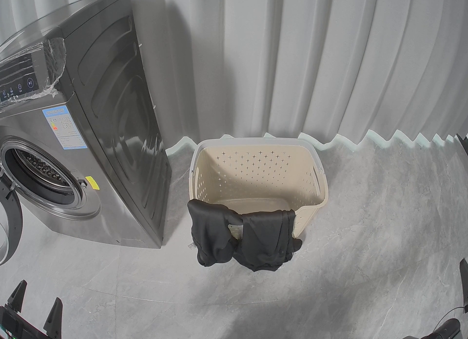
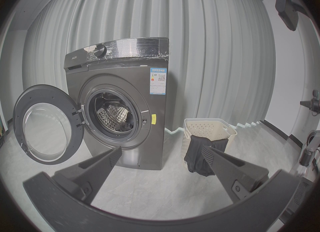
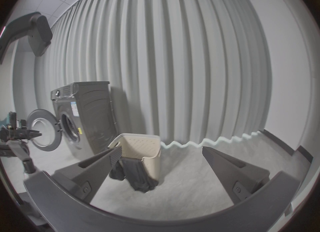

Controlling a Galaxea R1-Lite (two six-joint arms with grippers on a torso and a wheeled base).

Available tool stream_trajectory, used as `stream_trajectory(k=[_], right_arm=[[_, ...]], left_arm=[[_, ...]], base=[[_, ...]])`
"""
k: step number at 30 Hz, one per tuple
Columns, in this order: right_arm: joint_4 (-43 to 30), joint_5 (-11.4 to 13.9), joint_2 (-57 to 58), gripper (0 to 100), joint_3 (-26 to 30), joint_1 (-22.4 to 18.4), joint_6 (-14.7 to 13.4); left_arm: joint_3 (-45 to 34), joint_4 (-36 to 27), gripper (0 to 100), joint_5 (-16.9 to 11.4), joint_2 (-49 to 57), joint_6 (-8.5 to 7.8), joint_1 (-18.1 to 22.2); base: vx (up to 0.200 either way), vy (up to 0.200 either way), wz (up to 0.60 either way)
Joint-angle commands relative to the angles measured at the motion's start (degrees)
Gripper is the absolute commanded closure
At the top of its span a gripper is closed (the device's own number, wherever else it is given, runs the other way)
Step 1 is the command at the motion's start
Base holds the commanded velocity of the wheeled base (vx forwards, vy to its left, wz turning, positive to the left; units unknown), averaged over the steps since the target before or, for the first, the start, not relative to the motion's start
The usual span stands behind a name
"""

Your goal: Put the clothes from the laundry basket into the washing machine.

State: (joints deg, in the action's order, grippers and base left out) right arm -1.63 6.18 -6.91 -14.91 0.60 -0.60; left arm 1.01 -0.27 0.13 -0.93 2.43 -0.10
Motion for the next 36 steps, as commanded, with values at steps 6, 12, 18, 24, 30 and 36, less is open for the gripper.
stream_trajectory(k=[6,12,18,24,30,36], right_arm=[[4.62,13.24,-30.09,0,-3.20,5.38,2.71],[10.07,10.96,-40.46,0,-2.41,11.27,2.44],[18.33,9.38,-52.68,0,-2.41,14.34,-0.72],[29.41,-0.82,-67.09,0,-2.32,22.25,-9.07],[43.12,-8.29,-79.57,0,-2.93,30.34,-15.22],[50.85,-11.19,-89.06,0,-3.28,30.87,-15.57]], left_arm=[[-0.92,0.00,0,0.04,0.93,0.04,0.01],[-0.92,0.00,0,0.04,0.93,0.04,0.01],[-0.92,0.00,0,0.04,0.93,0.04,0.01],[-0.92,0.00,0,0.04,0.93,0.04,0.01],[-0.92,0.00,0,0.04,0.93,0.04,0.01],[-0.92,0.00,0,0.04,0.93,0.04,0.01]], base=[[0.000,0.000,0.00],[0.000,0.000,0.00],[0.000,0.000,0.00],[0.000,0.000,0.00],[0.000,0.000,0.00],[0.000,0.000,0.00]])
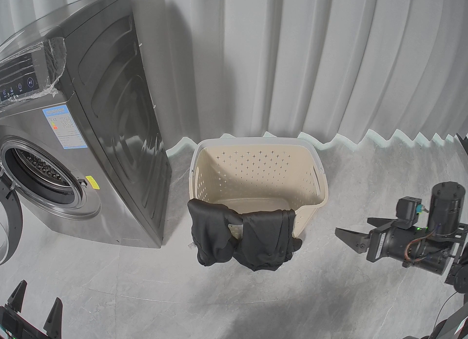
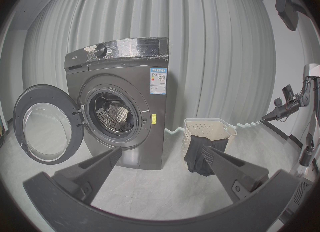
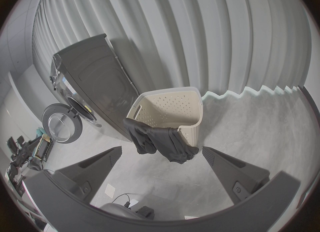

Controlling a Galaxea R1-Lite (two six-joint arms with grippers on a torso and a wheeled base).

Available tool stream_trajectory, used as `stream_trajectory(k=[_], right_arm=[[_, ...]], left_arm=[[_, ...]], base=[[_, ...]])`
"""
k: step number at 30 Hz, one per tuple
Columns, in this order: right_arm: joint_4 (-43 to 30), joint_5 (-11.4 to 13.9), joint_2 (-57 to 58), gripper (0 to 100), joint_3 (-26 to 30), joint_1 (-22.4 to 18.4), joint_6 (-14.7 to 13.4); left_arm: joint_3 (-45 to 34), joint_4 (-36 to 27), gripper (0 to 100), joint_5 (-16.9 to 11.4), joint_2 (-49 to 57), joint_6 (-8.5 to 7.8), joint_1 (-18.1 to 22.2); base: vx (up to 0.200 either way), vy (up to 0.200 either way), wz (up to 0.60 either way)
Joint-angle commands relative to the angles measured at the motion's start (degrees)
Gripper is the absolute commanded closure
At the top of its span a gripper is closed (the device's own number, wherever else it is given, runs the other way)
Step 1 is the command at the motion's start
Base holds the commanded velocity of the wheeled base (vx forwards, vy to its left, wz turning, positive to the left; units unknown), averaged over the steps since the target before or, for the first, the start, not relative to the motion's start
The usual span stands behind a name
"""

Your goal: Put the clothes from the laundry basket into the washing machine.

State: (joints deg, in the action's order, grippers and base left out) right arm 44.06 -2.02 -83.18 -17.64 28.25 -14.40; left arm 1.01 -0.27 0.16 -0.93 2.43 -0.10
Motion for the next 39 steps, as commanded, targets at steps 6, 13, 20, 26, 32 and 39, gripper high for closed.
stream_trajectory(k=[6,13,20,26,32,39], right_arm=[[11.84,-3.25,-24.49,0,-4.07,3.31,-2.48],[15.62,-4.48,-32.22,0,-7.58,2.87,-2.30],[15.62,-5.80,-38.55,0,-14.79,3.22,-3.27],[14.57,-8.00,-43.91,0,-20.50,3.31,-4.50],[14.65,-8.17,-48.75,0,-23.32,4.19,-4.50],[14.39,-8.08,-52.61,0,-28.41,4.36,-4.50]], left_arm=[[-0.92,0.00,0,0.02,0.93,0.04,0.01],[-0.92,0.00,0,0.02,0.93,0.04,0.01],[-0.92,0.00,0,0.02,0.93,0.04,0.01],[-0.92,0.00,0,0.02,0.93,0.04,0.01],[-0.92,0.00,0,0.02,0.93,0.04,0.01],[-0.92,0.00,0,0.02,0.93,0.04,0.01]], base=[[0.000,0.000,0.00],[0.000,0.000,0.00],[0.000,0.000,0.00],[0.000,0.000,0.00],[0.000,0.000,0.00],[0.000,0.000,0.00]])
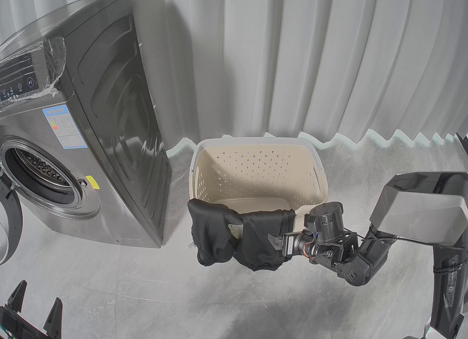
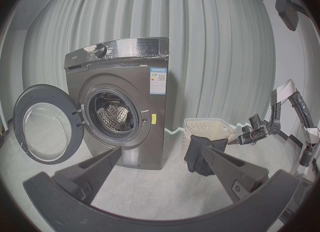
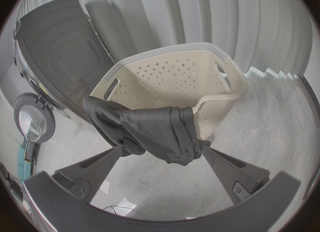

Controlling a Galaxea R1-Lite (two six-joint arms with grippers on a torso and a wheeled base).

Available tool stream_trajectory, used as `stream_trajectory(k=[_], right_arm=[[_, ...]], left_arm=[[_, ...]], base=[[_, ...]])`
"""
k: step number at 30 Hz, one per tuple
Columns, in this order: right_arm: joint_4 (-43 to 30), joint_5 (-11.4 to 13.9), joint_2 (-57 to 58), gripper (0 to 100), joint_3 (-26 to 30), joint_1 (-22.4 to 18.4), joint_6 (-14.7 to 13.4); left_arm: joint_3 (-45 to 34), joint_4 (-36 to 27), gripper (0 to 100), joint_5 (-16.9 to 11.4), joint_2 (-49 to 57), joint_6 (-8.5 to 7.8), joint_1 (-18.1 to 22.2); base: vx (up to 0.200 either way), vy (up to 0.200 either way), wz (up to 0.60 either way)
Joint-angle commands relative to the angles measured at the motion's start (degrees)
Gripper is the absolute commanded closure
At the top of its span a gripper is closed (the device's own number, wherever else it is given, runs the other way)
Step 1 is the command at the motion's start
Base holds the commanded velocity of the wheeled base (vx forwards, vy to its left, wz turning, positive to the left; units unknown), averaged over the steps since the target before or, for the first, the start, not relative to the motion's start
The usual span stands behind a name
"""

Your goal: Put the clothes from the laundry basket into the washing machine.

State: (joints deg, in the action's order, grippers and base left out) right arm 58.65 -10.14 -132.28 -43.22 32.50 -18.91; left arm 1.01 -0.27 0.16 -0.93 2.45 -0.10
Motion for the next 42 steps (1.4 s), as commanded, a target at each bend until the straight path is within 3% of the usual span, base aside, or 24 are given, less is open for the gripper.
stream_trajectory(k=[1,26,39,40,42], right_arm=[[-0.47,0.04,-3.95,0,-3.54,0.02,0.01],[-2.40,0.12,-11.51,0,-16.37,0.11,-0.16],[-2.22,0.21,-13.35,0,-19.19,0.20,-0.16],[-2.22,0.21,-13.35,100,-19.10,0.20,-0.16],[-2.05,0.21,-13.44,100,-19.10,0.20,-0.16]], left_arm=[[-0.92,0.00,0,0.02,0.93,0.01,0.01],[-0.92,0.00,0,0.02,0.93,0.10,0.01],[-0.92,0.00,0,0.02,0.93,0.10,0.01],[-0.92,0.00,0,0.02,0.93,0.10,0.01],[-0.92,0.00,0,0.02,0.93,0.10,0.01]], base=[[0.000,0.000,0.00],[0.000,0.000,0.00],[0.000,0.000,0.00],[0.000,0.000,0.00],[0.000,0.000,0.00]])
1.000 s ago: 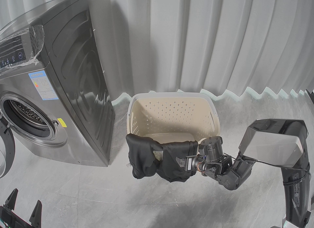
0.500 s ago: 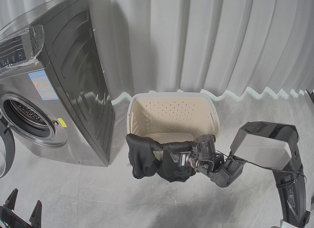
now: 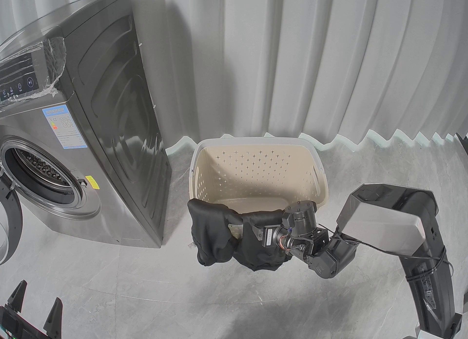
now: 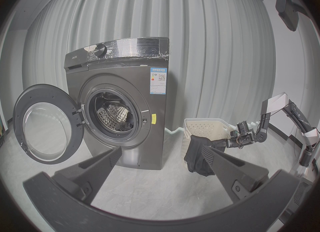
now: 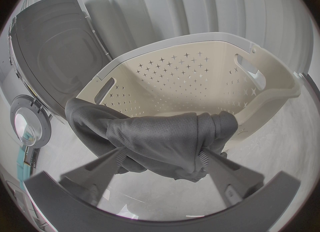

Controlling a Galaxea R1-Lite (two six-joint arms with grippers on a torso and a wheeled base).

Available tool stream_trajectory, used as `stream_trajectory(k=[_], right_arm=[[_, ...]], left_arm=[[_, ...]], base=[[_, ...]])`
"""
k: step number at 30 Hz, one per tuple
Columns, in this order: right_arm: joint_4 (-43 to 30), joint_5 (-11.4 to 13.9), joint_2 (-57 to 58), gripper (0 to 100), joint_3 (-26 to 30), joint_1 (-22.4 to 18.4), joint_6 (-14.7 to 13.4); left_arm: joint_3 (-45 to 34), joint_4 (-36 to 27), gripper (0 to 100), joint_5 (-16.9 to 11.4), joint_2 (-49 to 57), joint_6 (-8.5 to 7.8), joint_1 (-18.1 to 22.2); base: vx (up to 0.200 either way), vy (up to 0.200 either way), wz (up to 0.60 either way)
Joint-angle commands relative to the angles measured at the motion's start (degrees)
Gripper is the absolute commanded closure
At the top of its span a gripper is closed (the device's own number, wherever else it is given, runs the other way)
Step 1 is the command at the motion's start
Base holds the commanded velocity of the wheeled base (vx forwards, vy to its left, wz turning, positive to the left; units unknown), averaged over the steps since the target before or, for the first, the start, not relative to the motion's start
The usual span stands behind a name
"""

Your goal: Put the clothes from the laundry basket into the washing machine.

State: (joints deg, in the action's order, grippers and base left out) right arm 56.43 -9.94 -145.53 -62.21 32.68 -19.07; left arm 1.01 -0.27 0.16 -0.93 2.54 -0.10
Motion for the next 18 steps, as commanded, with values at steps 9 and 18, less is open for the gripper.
stream_trajectory(k=[9,18], right_arm=[[0.79,0.09,-0.02,100,0.33,0.19,-0.01],[0.87,0.27,2.53,100,3.59,1.42,-0.09]], left_arm=[[-0.92,0.00,0,0.02,0.93,0.01,0.01],[-0.92,0.00,0,0.02,0.93,0.01,0.01]], base=[[0.000,0.000,0.00],[0.000,0.000,0.00]])
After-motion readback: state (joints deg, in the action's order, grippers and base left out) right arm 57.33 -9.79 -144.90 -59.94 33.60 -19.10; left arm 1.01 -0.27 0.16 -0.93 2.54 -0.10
